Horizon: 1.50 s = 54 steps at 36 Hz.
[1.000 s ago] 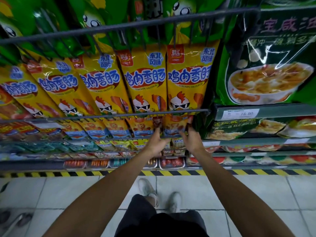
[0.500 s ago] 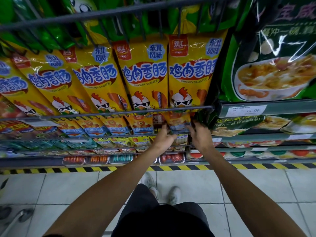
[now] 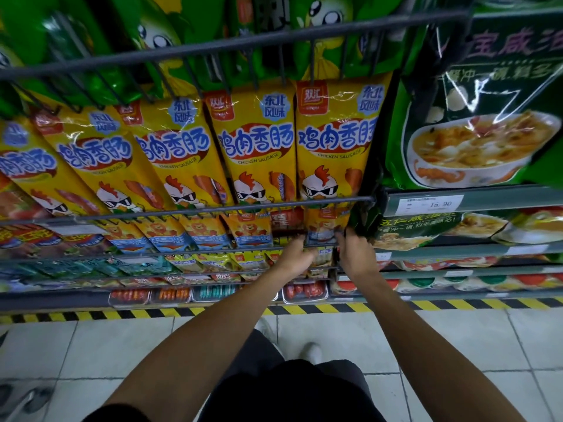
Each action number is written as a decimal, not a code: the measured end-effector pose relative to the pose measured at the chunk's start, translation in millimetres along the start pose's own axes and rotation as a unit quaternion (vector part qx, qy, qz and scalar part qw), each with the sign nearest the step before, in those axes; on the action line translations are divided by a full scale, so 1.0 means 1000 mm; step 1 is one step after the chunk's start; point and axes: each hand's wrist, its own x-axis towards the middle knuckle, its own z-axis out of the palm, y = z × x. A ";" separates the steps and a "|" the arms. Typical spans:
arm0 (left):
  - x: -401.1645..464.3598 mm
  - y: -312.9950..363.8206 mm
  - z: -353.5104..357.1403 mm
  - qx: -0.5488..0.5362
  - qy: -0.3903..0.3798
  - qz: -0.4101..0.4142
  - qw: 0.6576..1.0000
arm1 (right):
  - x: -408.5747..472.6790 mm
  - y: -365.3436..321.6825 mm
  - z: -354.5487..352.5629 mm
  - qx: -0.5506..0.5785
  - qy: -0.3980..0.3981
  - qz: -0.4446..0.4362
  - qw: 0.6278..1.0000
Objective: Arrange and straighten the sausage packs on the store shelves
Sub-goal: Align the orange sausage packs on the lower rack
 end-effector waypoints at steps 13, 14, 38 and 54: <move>-0.003 -0.010 0.006 0.050 0.019 0.025 0.998 | -0.004 -0.006 -0.015 -0.064 -0.044 -0.023 0.997; -0.003 -0.010 0.006 0.057 0.017 0.027 0.998 | -0.004 -0.006 -0.015 -0.063 -0.048 -0.024 0.997; -0.038 -0.091 -0.096 -0.089 0.168 0.005 0.982 | -0.028 -0.081 0.044 0.149 -0.096 -0.128 0.976; -0.034 -0.081 -0.108 -0.125 0.139 0.010 0.982 | -0.015 -0.126 0.068 0.137 0.003 -0.033 0.990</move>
